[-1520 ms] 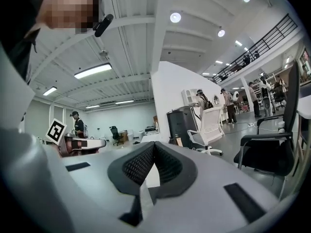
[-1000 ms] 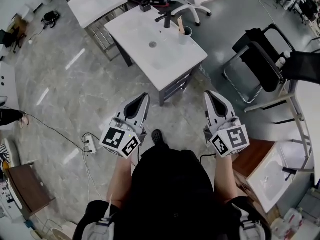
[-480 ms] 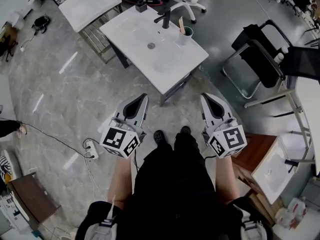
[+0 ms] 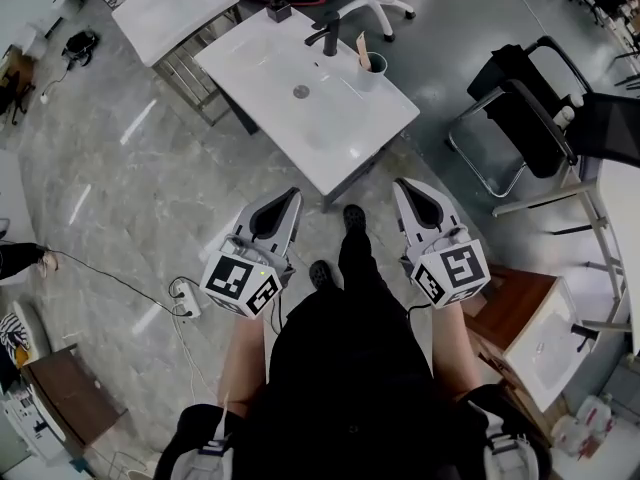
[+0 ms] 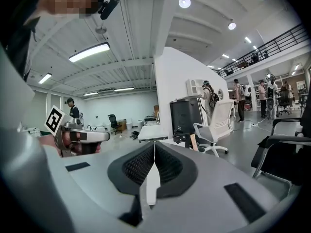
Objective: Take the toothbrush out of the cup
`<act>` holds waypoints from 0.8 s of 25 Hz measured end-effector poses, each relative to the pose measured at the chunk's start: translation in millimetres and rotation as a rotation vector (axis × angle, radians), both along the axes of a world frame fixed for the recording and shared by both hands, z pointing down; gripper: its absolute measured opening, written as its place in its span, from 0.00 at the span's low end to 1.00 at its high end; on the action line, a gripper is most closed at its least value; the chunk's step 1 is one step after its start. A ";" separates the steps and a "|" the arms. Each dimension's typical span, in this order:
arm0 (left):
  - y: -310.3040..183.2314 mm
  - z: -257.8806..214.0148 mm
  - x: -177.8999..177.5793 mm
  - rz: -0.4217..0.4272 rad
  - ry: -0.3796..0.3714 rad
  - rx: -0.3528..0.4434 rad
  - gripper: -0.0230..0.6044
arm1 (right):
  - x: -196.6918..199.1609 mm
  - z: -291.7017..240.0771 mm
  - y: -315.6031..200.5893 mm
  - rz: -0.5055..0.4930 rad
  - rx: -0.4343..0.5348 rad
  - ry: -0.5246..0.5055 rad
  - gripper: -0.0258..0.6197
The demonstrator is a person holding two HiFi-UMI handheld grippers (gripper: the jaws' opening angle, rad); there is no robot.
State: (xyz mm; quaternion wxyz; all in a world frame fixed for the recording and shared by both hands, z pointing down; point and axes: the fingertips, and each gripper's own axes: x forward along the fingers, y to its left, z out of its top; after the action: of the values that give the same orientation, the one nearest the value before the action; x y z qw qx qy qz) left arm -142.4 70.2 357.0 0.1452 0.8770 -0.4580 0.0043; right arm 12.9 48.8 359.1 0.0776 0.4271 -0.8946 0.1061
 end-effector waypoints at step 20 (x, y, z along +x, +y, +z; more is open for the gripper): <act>-130.0 -22.9 49.8 -0.021 0.006 0.018 0.06 | 11.5 5.5 -171.0 -0.069 -0.021 -0.009 0.09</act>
State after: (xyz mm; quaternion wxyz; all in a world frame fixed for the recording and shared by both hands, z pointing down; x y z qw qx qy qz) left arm -92.6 -59.9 334.1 0.1389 0.8733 -0.4669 -0.0041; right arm 24.4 -122.2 364.6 0.0816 0.3946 -0.9080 0.1148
